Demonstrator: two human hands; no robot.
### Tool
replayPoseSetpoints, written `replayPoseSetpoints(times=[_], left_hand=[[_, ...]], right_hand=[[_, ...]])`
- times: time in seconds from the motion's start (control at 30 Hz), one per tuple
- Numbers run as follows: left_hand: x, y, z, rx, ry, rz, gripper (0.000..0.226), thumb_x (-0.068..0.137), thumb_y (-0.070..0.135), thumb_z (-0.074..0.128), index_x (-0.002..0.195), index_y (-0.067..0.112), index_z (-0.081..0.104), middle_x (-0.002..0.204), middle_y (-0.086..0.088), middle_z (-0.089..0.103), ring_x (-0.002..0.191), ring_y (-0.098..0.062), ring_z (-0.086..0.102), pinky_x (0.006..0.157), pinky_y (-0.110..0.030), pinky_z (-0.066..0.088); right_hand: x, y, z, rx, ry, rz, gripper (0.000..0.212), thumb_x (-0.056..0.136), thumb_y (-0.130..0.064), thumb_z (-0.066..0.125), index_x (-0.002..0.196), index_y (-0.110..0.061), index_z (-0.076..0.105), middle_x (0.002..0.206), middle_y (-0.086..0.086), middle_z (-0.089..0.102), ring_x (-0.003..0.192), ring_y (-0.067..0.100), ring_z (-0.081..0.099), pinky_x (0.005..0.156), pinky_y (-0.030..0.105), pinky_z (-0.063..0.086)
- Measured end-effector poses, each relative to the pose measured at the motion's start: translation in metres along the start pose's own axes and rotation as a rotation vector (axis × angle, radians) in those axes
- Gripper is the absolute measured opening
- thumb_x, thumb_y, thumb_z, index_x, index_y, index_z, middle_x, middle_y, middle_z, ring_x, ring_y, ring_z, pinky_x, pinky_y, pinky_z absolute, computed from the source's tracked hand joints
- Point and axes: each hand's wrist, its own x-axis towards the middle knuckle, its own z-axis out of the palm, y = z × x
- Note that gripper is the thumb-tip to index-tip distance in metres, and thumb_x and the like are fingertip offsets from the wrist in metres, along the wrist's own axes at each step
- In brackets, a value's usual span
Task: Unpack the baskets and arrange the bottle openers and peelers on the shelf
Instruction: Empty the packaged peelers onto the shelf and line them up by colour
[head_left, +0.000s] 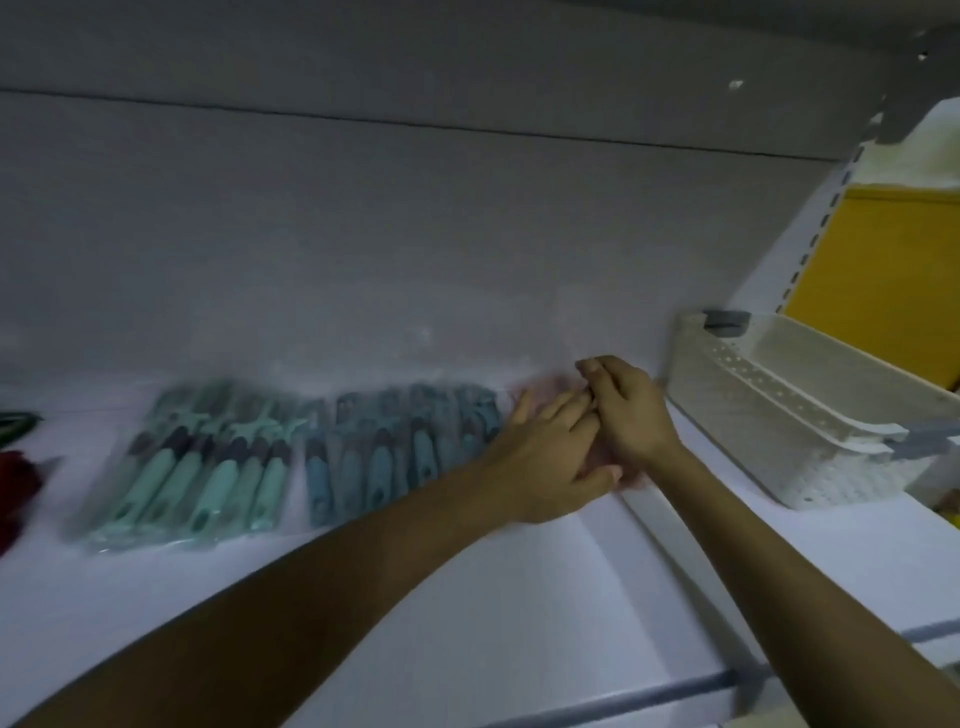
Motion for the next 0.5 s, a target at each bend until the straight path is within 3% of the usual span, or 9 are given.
replayPoseSetpoints(times=[0.1, 0.2, 0.23, 0.3, 0.37, 0.43, 0.5], left_hand=[[-0.061, -0.032, -0.03, 0.004, 0.072, 0.016, 0.061, 0.093, 0.048, 0.036, 0.144, 0.014, 0.037, 0.151, -0.005, 0.036, 0.14, -0.02, 0.029, 0.116, -0.036, 0.018], [-0.107, -0.071, -0.05, 0.028, 0.21, -0.191, 0.06, 0.093, 0.043, 0.029, 0.145, 0.015, 0.035, 0.154, -0.006, 0.029, 0.143, -0.023, 0.024, 0.117, -0.039, 0.019], [-0.119, -0.082, -0.05, 0.071, 0.179, -0.279, 0.06, 0.095, 0.045, 0.026, 0.148, 0.018, 0.028, 0.157, -0.003, 0.02, 0.145, -0.022, 0.017, 0.118, -0.042, 0.015], [-0.134, -0.097, -0.039, 0.145, -0.017, -0.391, 0.055, 0.1, 0.047, 0.02, 0.151, 0.026, 0.011, 0.16, 0.003, 0.003, 0.147, -0.021, 0.003, 0.118, -0.045, 0.007], [-0.14, -0.104, -0.028, 0.013, -0.183, -0.415, 0.052, 0.102, 0.043, 0.018, 0.15, 0.032, 0.001, 0.16, 0.007, -0.006, 0.147, -0.017, -0.006, 0.118, -0.048, 0.002], [-0.144, -0.111, -0.025, -0.104, -0.187, -0.382, 0.053, 0.099, 0.049, 0.014, 0.147, 0.038, -0.007, 0.158, 0.012, -0.011, 0.146, -0.014, -0.012, 0.118, -0.05, -0.003], [-0.149, -0.117, -0.029, -0.028, -0.176, -0.281, 0.063, 0.088, 0.068, 0.007, 0.142, 0.045, -0.016, 0.153, 0.017, -0.023, 0.144, -0.012, -0.015, 0.117, -0.045, -0.006]], right_hand=[[-0.025, -0.031, 0.035, 0.059, -0.075, -0.074, 0.021, 0.097, -0.008, 0.046, 0.098, -0.007, 0.067, 0.094, 0.006, 0.069, 0.088, 0.02, 0.063, 0.082, 0.028, 0.047], [-0.044, -0.055, 0.067, -0.026, -0.185, -0.231, 0.022, 0.098, -0.01, 0.049, 0.109, -0.003, 0.067, 0.109, 0.014, 0.068, 0.103, 0.028, 0.062, 0.091, 0.029, 0.042], [-0.051, -0.06, 0.076, -0.084, -0.231, -0.267, 0.029, 0.099, -0.015, 0.048, 0.121, -0.003, 0.061, 0.124, 0.016, 0.062, 0.117, 0.029, 0.056, 0.101, 0.03, 0.037], [-0.063, -0.06, 0.091, -0.26, -0.387, -0.287, 0.048, 0.102, -0.03, 0.038, 0.145, -0.009, 0.036, 0.153, 0.012, 0.033, 0.143, 0.023, 0.027, 0.118, 0.037, 0.017], [-0.071, -0.057, 0.101, -0.45, -0.559, -0.268, 0.058, 0.102, -0.044, 0.026, 0.153, -0.019, 0.014, 0.161, 0.002, 0.01, 0.148, 0.015, 0.005, 0.12, 0.042, 0.0], [-0.074, -0.057, 0.101, -0.496, -0.581, -0.241, 0.063, 0.099, -0.054, 0.02, 0.153, -0.024, 0.008, 0.161, -0.002, 0.006, 0.148, 0.012, 0.001, 0.117, 0.042, -0.004], [-0.077, -0.057, 0.096, -0.522, -0.46, -0.306, 0.07, 0.094, -0.06, 0.017, 0.153, -0.023, 0.015, 0.16, -0.002, 0.013, 0.147, 0.011, 0.007, 0.116, 0.038, -0.004]])
